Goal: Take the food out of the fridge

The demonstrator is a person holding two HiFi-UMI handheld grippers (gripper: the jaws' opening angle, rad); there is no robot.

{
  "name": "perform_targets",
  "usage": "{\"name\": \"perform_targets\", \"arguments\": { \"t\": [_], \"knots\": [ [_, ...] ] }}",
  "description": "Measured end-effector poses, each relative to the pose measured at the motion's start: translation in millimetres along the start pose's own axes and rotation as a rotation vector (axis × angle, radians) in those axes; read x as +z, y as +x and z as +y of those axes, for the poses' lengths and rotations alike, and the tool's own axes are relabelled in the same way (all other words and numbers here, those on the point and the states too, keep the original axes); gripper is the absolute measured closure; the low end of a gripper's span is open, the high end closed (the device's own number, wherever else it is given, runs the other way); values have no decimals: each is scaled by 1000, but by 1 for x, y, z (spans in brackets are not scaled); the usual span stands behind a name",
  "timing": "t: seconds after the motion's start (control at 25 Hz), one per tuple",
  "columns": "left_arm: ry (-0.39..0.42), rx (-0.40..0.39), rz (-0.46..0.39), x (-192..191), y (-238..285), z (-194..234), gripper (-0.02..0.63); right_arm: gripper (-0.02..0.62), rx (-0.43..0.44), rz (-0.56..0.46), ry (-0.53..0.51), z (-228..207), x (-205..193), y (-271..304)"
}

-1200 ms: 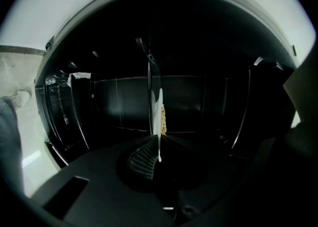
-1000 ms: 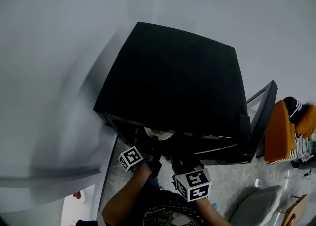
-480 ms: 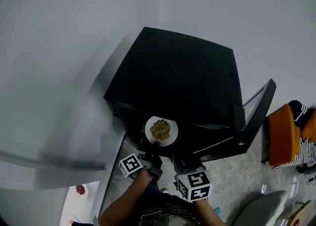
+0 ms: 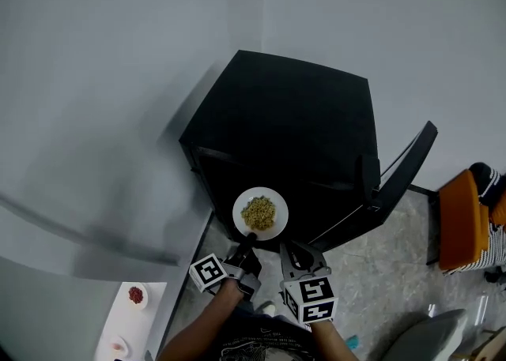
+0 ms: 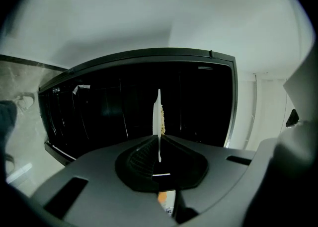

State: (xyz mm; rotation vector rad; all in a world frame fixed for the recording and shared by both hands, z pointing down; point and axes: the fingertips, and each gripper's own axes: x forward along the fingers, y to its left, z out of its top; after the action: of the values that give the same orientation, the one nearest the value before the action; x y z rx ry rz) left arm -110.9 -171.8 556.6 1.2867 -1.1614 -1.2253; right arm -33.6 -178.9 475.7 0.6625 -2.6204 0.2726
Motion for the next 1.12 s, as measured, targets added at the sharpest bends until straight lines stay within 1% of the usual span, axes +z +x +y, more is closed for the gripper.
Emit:
{"name": "perform_targets", "arguments": {
  "t": [0.2,0.52,0.88,1.12],
  "knots": [
    [-10,-9,-35,-20,-20,-20,586,572,16,-16,-21,8,-1,-23],
    [-3,-16,-59,-41,-43,-56,586,572,28,-31,4,14,-5,-55],
    [2,-23,-66,-35,-71,-89,586,572,15,-42,38,35,-7,-67],
    [8,-30,-46,-23,-100,-106,586,572,-24,-51,50,62,-5,-71]
  ]
}}
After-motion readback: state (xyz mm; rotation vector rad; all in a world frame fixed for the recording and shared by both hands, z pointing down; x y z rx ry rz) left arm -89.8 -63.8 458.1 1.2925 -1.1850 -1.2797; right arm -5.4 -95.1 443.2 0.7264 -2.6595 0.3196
